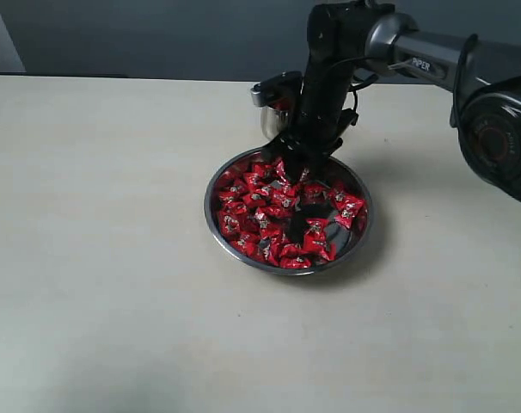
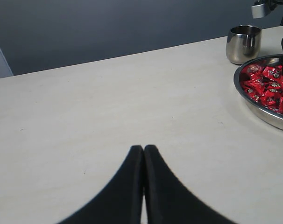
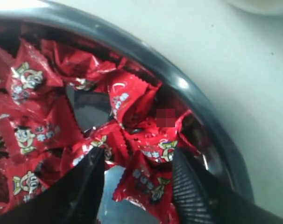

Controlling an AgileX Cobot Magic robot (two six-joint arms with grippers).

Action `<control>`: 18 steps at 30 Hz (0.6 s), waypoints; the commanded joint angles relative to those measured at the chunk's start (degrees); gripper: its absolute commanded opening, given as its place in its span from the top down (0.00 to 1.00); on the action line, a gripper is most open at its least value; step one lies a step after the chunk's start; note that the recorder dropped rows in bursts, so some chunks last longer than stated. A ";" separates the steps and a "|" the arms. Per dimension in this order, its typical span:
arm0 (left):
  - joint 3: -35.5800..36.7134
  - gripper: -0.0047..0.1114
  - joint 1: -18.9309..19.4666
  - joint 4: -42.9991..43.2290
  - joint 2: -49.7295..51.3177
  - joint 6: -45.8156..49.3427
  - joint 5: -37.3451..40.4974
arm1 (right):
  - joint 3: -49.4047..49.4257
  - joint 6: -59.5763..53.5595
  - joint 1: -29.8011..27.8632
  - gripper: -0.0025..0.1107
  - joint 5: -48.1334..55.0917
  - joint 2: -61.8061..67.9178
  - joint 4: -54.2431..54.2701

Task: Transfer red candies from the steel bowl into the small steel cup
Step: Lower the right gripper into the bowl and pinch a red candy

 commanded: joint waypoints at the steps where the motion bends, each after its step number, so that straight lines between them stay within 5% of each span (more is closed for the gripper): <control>1: -0.06 0.96 -0.17 -0.07 -0.25 -0.22 -0.54 | 0.85 1.67 0.13 0.58 0.02 -2.12 -1.05; 18: -0.06 0.96 -0.17 -0.07 -0.25 -0.22 -0.54 | 9.52 -0.88 0.13 0.58 0.02 -5.28 -0.04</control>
